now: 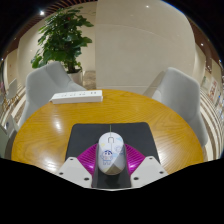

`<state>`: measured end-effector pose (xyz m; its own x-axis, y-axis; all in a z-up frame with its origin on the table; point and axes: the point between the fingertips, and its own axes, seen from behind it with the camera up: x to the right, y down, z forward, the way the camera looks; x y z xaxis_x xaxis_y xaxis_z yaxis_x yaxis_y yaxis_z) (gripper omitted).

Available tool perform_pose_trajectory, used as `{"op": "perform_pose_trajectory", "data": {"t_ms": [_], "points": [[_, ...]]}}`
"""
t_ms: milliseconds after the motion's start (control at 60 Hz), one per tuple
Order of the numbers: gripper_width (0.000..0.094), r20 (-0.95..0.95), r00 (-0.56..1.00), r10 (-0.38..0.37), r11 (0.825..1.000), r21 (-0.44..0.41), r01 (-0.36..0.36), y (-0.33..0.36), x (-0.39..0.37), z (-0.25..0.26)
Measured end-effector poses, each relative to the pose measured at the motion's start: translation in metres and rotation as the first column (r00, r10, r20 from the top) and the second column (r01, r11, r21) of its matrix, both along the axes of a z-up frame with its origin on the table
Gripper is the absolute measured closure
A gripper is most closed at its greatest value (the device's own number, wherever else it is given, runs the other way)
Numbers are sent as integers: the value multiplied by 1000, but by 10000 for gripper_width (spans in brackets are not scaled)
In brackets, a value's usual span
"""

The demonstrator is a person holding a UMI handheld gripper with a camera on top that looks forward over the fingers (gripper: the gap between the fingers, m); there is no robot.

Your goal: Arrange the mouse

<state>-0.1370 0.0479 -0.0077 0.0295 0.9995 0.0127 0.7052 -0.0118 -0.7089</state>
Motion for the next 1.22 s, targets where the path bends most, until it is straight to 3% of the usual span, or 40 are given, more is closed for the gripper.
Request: {"op": "perform_pose_trajectory", "data": {"t_ms": [133,250,283,417,683,917,1217], "points": [[437,10,1000,7,999,-44,-6,0,0,-13],[53,9,1000,2,999,-32,-1,8,5,-7],[88,-2,1000,3,1000,-18,-3,12,7,-1],[70,-18,1000,12,999,-44,-13,9,36,38],[75,13,998,53,998,-27,-53,-16,188,126],[80,67,997,27,999,-22,-25,-34,291,133],[78,87,996,-19,1000,-3,20,-37,320,128]]}}
